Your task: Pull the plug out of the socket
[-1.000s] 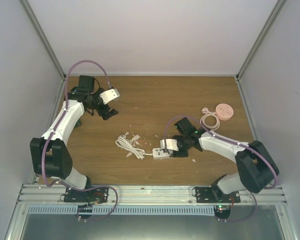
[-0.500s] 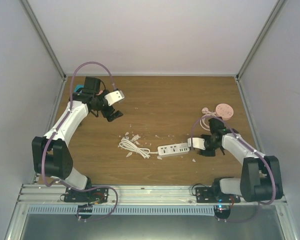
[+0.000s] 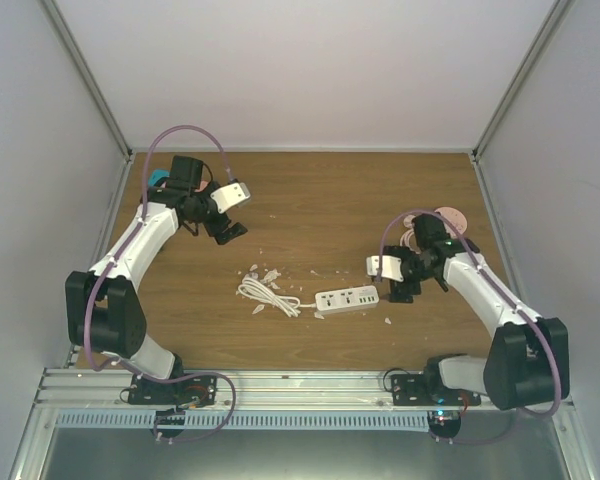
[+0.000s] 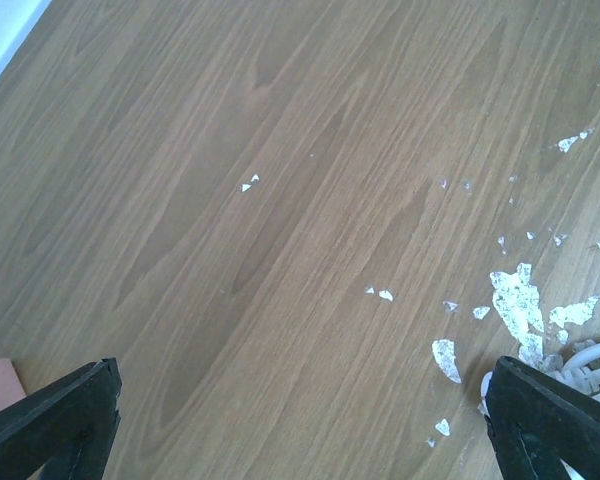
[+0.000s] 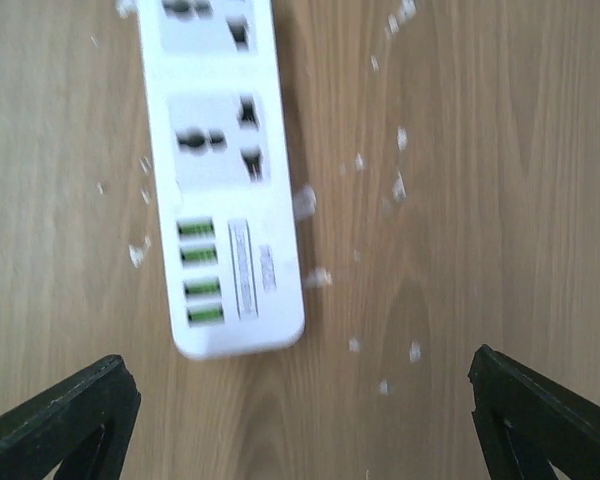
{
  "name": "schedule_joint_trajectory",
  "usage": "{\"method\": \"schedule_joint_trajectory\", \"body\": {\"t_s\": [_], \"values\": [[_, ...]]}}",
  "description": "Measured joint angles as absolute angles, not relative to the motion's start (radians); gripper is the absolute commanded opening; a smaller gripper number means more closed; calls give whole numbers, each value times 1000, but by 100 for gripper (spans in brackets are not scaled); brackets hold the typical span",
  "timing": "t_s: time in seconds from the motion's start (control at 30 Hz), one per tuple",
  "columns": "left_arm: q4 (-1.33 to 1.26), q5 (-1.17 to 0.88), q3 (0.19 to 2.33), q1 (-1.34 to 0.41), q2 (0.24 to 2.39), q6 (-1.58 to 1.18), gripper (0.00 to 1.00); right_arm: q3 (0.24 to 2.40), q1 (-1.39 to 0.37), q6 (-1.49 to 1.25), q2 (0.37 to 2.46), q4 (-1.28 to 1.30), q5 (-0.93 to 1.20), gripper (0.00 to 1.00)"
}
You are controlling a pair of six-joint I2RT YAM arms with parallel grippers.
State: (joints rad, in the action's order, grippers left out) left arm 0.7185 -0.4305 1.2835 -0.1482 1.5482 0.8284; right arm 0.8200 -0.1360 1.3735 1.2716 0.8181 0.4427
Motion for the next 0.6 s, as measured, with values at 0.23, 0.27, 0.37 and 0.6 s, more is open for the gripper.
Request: {"method": "schedule_joint_trajectory", "body": {"t_s": [0.23,0.27,0.37,0.6], "values": [[708,-434,1269,-150,1550,826,99,844,-336,1242,1345,779,453,90],[707,-434,1262,-150,1550,826,99,847,-360,1225,1361,771,451,89],[702,-432,1241,-150,1549,826,99,857,-418,1181,1411,744,448,88],[697,-426,1204,-150,1545,826,99,859,-510,1100,1499,682,443,84]]}}
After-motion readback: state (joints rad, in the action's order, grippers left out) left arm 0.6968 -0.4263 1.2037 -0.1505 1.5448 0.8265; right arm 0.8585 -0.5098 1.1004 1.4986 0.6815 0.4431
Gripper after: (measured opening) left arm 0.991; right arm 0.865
